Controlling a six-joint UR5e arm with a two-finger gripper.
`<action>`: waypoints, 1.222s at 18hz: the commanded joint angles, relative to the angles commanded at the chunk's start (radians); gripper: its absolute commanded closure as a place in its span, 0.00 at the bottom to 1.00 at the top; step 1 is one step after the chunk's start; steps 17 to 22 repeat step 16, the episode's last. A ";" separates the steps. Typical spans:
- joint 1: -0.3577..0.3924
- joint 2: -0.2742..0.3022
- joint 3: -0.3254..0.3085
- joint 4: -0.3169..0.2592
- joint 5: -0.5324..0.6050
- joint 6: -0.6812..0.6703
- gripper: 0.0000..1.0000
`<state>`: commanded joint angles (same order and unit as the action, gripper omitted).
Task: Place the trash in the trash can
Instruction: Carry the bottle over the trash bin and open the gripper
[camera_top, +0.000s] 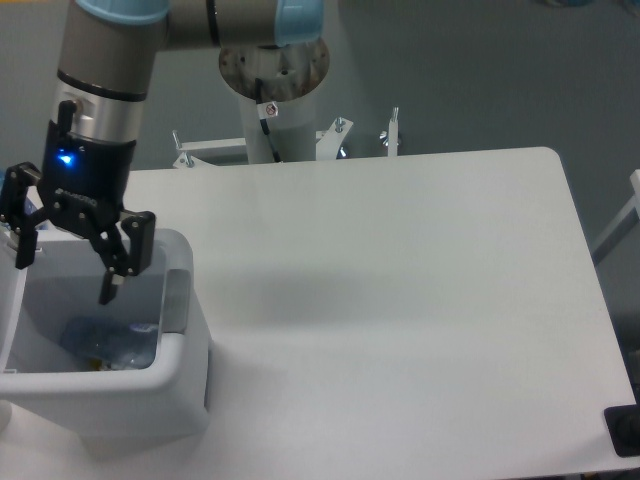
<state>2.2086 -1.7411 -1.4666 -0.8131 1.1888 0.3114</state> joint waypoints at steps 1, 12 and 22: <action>0.025 -0.003 0.009 0.011 0.000 -0.002 0.00; 0.226 0.063 -0.087 -0.055 0.372 0.466 0.00; 0.256 0.089 -0.109 -0.107 0.439 0.584 0.00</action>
